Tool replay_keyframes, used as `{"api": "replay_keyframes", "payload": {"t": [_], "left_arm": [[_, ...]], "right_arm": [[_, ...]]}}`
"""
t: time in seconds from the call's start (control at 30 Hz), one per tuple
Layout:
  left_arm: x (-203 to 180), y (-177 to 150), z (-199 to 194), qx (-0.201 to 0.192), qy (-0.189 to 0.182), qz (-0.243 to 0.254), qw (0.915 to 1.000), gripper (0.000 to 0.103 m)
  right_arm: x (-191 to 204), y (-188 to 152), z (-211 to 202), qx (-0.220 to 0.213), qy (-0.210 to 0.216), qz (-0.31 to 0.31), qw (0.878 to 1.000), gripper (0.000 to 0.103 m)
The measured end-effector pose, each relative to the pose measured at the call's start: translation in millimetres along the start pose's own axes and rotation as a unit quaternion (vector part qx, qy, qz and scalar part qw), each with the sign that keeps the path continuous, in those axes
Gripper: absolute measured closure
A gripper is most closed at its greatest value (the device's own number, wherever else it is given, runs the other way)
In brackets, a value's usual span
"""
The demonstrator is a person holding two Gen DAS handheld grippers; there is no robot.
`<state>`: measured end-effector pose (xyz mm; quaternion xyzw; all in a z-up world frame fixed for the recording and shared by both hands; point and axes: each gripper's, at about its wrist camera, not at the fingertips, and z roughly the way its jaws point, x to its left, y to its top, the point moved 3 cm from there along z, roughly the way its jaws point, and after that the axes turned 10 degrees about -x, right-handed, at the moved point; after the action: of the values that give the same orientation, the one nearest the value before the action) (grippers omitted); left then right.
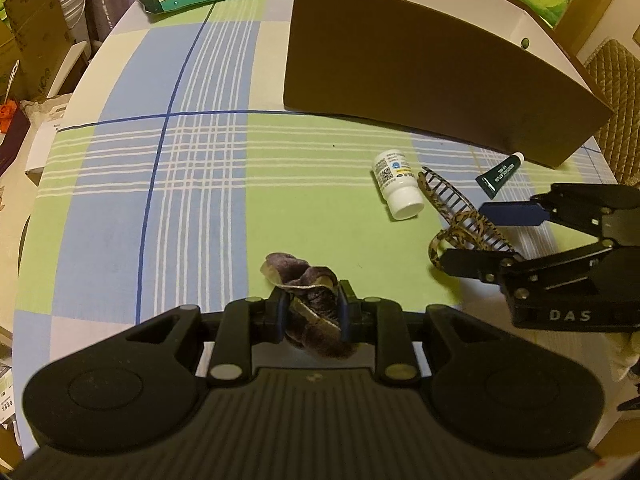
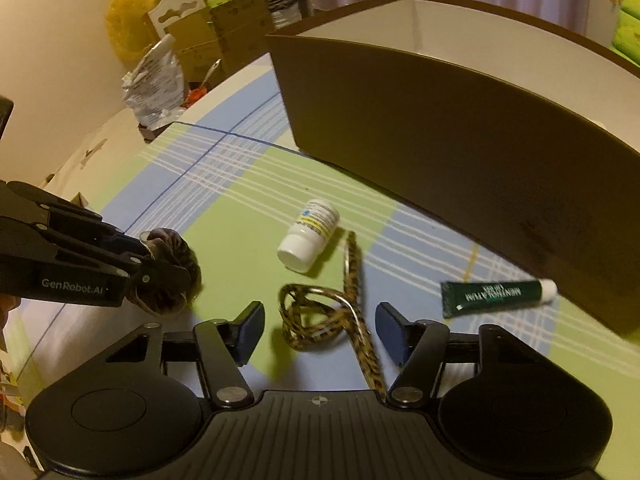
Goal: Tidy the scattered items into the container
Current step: 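Grasp the leopard-print hair clip with the right gripper while the left gripper holds the scrunchie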
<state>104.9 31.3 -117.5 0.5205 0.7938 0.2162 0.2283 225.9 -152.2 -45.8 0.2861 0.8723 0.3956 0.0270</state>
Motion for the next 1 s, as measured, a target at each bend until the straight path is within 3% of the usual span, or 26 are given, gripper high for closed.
{"api": "replay_keyframes", "payload": {"t": [0.13,0.33,0.8,0.87,0.93,1.0], "left_arm": [[0.7,-0.1,0.2,0.0,-0.002,0.001,1.0,0.082],[1.2,-0.1,-0.5,0.0,-0.005,0.003,1.0,0.082],[-1.7,1.0,-0.2,0.002,-0.005,0.016,0.9998,0.082],[-2.0,1.0,-0.1,0.003,-0.005,0.018,0.9998,0.081],[-2.1,0.8,-0.3,0.003,-0.004,0.019,0.9998,0.081],[-2.0,0.6,-0.8,0.002,-0.004,0.019,0.9998,0.081]], "right_arm": [[2.3,-0.4,4.8,0.001,-0.004,-0.007,1.0,0.064],[-1.2,-8.4,-6.8,0.006,-0.014,0.001,1.0,0.066],[-36.1,-47.5,-69.2,0.009,-0.078,0.067,0.995,0.065],[-35.8,-47.5,-68.2,0.009,-0.08,0.075,0.994,0.061],[-34.5,-46.2,-66.8,0.005,-0.081,0.077,0.994,0.048],[-32.4,-44.5,-64.2,0.002,-0.081,0.076,0.994,0.048]]}}
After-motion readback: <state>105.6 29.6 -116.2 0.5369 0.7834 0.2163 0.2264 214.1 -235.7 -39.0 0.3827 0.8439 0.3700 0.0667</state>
